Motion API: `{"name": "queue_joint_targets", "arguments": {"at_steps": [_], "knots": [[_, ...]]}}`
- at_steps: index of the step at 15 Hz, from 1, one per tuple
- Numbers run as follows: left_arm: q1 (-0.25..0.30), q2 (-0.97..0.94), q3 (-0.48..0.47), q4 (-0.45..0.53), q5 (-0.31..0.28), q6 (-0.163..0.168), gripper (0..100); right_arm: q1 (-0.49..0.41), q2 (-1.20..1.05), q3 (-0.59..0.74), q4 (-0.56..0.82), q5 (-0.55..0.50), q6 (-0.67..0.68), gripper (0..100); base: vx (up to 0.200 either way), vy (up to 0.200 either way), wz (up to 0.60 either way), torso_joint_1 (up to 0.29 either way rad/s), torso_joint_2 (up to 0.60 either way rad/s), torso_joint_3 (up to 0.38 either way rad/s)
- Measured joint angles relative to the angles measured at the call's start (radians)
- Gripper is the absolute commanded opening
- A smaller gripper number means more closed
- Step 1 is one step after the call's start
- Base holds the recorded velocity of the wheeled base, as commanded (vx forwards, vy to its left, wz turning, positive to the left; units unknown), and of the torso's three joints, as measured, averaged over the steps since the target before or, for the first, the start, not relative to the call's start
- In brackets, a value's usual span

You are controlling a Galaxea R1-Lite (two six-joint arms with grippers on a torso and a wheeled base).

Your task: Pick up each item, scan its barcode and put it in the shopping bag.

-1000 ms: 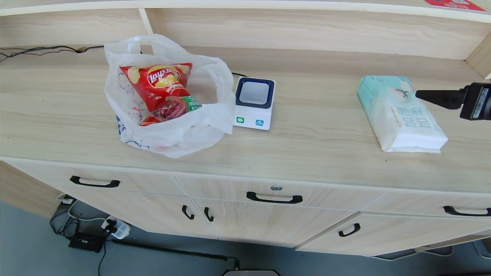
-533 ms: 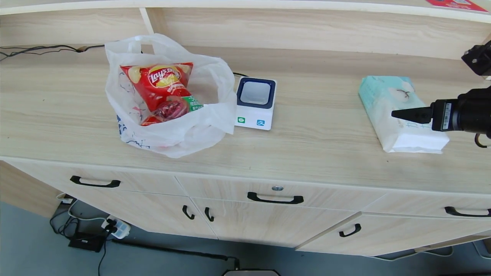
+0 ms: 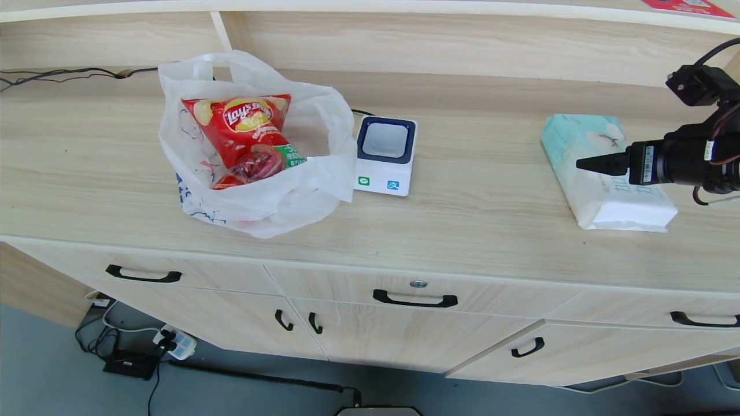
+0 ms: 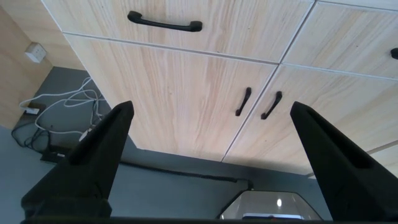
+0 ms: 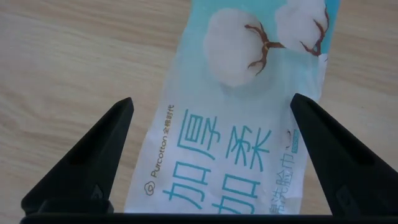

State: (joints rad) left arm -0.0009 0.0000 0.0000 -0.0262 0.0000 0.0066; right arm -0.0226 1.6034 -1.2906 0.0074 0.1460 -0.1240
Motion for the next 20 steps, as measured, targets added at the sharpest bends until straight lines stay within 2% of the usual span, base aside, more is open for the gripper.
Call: {"name": "queue_joint_targets", "arguments": {"at_steps": [6,16,20], "knots": [[-0.001,0.0,0.0,-0.001,0.0,0.0,100,-0.036,0.011,-0.007,-0.006,-0.025,0.0,100,0.0,0.0,0.0,0.0,0.0,0.0],[-0.001,0.0,0.0,-0.001,0.0,-0.001,100,-0.003,0.034,0.021,-0.011,-0.037,0.002,100,0.0,0.0,0.0,0.0,0.0,0.0],[0.0,0.0,0.0,-0.001,0.0,-0.001,100,-0.001,0.087,-0.027,-0.037,-0.031,0.002,100,0.0,0.0,0.0,0.0,0.0,0.0]]}}
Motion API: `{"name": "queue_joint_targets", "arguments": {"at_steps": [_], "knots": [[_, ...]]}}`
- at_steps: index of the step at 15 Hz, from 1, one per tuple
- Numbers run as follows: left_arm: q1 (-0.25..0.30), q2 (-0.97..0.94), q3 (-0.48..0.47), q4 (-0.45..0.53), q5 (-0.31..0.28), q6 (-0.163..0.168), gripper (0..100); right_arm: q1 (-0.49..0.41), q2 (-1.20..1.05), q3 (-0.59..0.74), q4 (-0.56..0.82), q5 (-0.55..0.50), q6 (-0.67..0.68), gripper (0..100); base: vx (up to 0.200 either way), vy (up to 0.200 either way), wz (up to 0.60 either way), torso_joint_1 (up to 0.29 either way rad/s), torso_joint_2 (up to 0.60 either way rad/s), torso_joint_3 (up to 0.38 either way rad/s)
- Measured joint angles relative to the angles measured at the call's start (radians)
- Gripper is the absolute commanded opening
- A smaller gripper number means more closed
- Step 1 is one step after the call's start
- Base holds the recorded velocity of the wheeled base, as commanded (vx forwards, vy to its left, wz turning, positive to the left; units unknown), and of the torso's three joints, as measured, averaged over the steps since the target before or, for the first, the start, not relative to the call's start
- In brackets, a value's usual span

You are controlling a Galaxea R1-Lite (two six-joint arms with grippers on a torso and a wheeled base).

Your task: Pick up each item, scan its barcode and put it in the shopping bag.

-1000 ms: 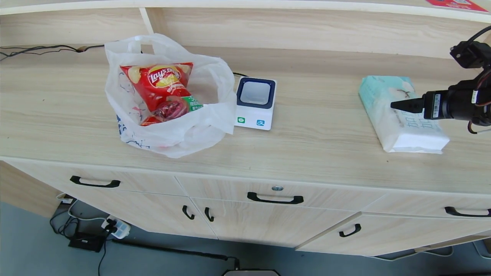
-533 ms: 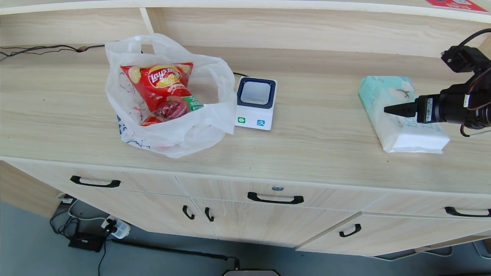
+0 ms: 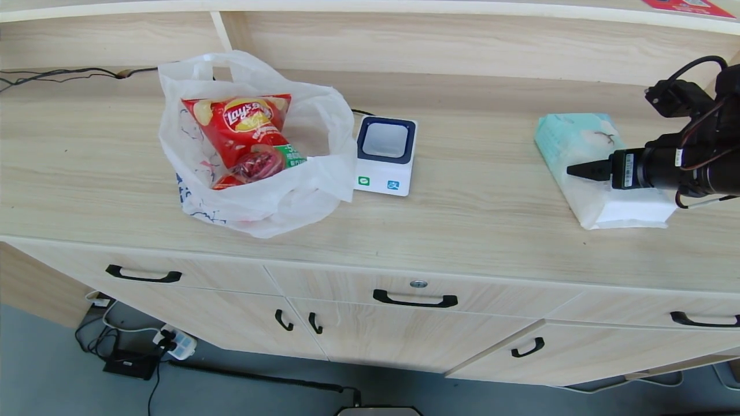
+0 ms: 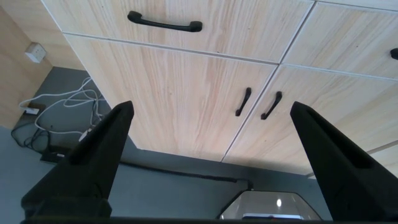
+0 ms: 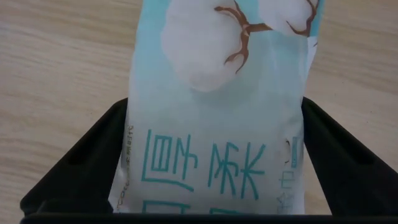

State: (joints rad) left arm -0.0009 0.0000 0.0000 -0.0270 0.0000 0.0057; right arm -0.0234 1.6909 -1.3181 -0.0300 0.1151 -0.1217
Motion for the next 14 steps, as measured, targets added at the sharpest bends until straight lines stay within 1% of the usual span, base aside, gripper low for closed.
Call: {"name": "queue_joint_targets", "arguments": {"at_steps": [2,4,6,7,10,12,14], "knots": [[0.0,0.0,0.0,0.0,0.0,0.0,100,0.001,0.034,-0.027,-0.004,0.001,-0.018,100,0.0,0.0,0.0,0.0,0.0,0.0],[0.0,0.0,0.0,0.0,0.0,-0.001,100,0.0,0.057,-0.04,-0.005,0.0,-0.063,100,0.0,0.0,0.0,0.0,0.0,0.0],[-0.001,0.0,0.0,0.0,0.0,-0.001,100,-0.001,0.074,-0.054,-0.006,-0.012,-0.06,100,0.0,0.0,0.0,0.0,0.0,0.0],[-0.001,0.0,0.0,0.0,0.0,-0.001,100,-0.001,0.077,-0.06,-0.006,-0.024,-0.058,0,0.0,0.0,0.0,0.0,0.0,0.0],[-0.001,0.0,0.0,0.0,0.0,-0.001,100,-0.001,0.083,-0.085,-0.008,-0.028,-0.034,0,0.0,0.0,0.0,0.0,0.0,0.0],[0.0,0.0,0.0,0.001,0.0,-0.001,100,0.01,0.084,-0.11,-0.003,-0.032,0.024,0,0.0,0.0,0.0,0.0,0.0,0.0],[0.0,0.0,0.0,0.001,0.0,0.0,100,0.022,0.084,-0.124,-0.001,-0.032,0.032,0,0.0,0.0,0.0,0.0,0.0,0.0]]}}
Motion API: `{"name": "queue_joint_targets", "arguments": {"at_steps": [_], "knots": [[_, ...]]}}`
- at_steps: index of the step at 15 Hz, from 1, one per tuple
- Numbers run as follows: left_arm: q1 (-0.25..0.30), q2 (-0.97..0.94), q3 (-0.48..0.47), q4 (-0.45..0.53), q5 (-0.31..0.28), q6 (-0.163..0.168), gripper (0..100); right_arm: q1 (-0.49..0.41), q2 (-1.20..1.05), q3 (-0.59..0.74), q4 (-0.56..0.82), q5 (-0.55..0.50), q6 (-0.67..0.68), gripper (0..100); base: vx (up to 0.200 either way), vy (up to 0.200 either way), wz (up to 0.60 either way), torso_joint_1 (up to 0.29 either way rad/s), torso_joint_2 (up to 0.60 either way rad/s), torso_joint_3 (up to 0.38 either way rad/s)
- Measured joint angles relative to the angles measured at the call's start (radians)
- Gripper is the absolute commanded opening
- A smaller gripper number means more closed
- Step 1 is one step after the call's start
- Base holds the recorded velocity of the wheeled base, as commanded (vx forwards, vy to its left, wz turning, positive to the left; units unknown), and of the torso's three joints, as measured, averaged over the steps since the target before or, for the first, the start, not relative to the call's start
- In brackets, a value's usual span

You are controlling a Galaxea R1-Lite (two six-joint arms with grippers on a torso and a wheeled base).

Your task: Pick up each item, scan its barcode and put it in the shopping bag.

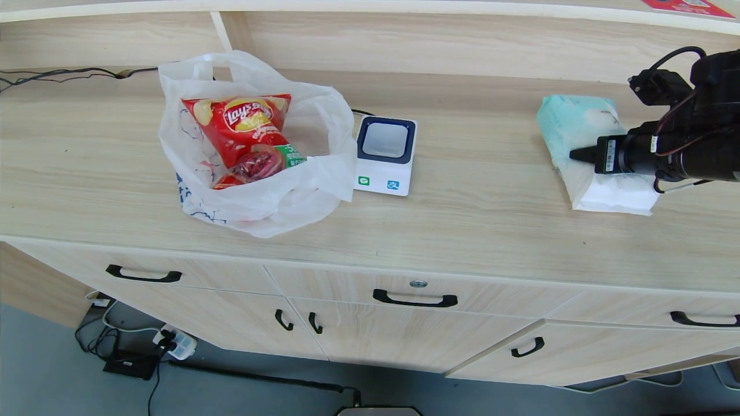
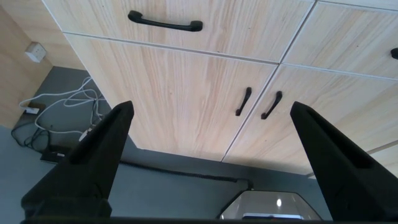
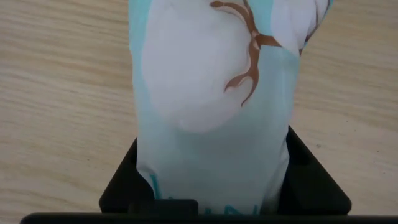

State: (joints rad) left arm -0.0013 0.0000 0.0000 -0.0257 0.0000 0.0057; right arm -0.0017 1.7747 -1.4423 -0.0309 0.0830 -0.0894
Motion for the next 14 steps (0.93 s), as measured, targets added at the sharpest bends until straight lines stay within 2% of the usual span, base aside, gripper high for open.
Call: {"name": "queue_joint_targets", "arguments": {"at_steps": [4,7,9,11,14], "knots": [[-0.001,0.0,0.0,0.0,0.0,0.0,100,0.004,-0.03,-0.007,0.004,0.019,0.011,0,0.0,0.0,0.0,0.0,0.0,0.0],[0.0,0.0,0.0,0.0,0.0,0.0,100,0.021,-0.104,0.021,0.0,0.118,0.038,0,0.0,0.0,0.0,0.0,0.0,0.0],[0.0,0.0,0.0,0.002,0.0,0.002,100,0.055,-0.187,0.085,-0.004,0.145,0.062,0,0.0,0.0,0.0,0.0,0.0,0.0],[0.0,0.0,0.0,0.003,0.0,0.003,100,0.137,-0.309,0.184,-0.007,0.153,0.086,0,0.0,0.0,0.0,0.0,0.0,0.0],[-0.001,0.0,0.0,0.003,0.0,0.004,100,0.332,-0.493,0.384,-0.01,0.157,0.172,0,0.0,0.0,0.0,0.0,0.0,0.0]]}}
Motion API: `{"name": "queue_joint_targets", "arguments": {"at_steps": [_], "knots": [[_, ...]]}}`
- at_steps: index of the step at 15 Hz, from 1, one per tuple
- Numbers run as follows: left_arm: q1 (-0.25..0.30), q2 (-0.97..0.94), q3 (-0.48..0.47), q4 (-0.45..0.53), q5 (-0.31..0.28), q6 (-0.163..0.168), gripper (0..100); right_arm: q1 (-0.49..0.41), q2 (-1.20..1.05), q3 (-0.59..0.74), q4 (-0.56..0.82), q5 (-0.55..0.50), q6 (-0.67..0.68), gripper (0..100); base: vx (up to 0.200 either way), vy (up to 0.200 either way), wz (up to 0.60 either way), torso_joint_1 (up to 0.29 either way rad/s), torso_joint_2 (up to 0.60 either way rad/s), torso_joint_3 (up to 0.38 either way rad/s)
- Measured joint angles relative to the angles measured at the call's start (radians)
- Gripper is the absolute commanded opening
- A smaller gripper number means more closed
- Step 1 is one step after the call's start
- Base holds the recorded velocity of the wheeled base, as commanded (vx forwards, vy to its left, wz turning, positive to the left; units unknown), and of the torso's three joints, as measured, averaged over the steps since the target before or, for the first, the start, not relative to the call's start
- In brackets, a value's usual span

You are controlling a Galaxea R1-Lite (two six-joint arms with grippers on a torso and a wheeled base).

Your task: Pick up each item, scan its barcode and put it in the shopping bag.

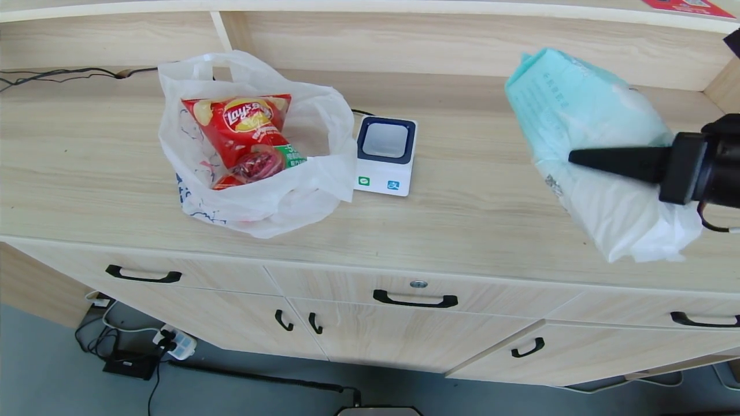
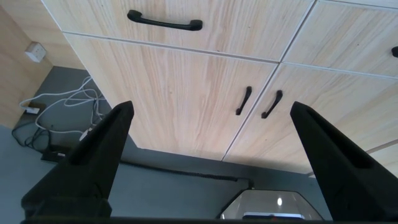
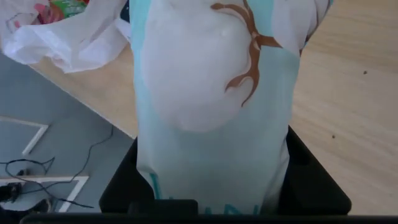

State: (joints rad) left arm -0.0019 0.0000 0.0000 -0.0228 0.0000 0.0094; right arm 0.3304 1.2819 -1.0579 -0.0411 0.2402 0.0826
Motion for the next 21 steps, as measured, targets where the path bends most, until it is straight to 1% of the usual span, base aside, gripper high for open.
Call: {"name": "queue_joint_targets", "arguments": {"at_steps": [2,3,6,8,9,12,15,17,18,21], "knots": [[0.001,0.0,0.0,0.0,0.0,0.0,100,0.097,-0.079,0.091,-0.024,0.0,0.161,0,0.0,0.0,0.0,0.0,0.0,0.0],[0.001,0.0,0.0,0.0,0.0,0.0,100,0.138,-0.099,0.114,-0.035,0.001,0.271,0,0.0,0.0,0.0,0.0,0.0,0.0],[0.001,0.0,0.0,0.0,0.0,0.0,100,0.2,-0.085,0.098,-0.12,0.004,0.509,0,0.0,0.0,0.0,0.0,0.0,0.0],[0.0,0.0,0.0,0.0,0.0,-0.002,100,0.23,-0.057,0.089,-0.222,0.021,0.603,0,0.0,0.0,0.0,0.0,0.0,0.0],[0.0,0.0,0.0,-0.001,0.0,-0.002,100,0.247,-0.049,0.101,-0.284,0.023,0.659,0,0.0,0.0,0.0,0.0,0.0,0.0],[0.001,0.0,0.0,-0.001,0.0,-0.003,100,0.323,-0.032,0.22,-0.608,0.026,0.888,0,0.0,0.0,0.0,0.0,0.0,0.0],[0.001,0.0,0.0,-0.001,0.0,0.0,100,0.386,-0.007,0.301,-0.787,0.026,1.05,0,0.0,0.0,0.0,0.0,0.0,0.0],[0.0,0.0,0.0,-0.001,0.0,0.001,100,0.396,0.02,0.317,-0.882,0.026,1.172,0,0.0,0.0,0.0,0.0,0.0,0.0],[0.0,0.0,0.0,-0.003,0.0,0.001,100,0.399,0.037,0.324,-0.95,0.025,1.237,0,0.0,0.0,0.0,0.0,0.0,0.0],[0.0,0.0,0.0,-0.003,0.0,0.001,100,0.399,0.077,0.396,-1.127,0.024,1.337,0,0.0,0.0,0.0,0.0,0.0,0.0]]}}
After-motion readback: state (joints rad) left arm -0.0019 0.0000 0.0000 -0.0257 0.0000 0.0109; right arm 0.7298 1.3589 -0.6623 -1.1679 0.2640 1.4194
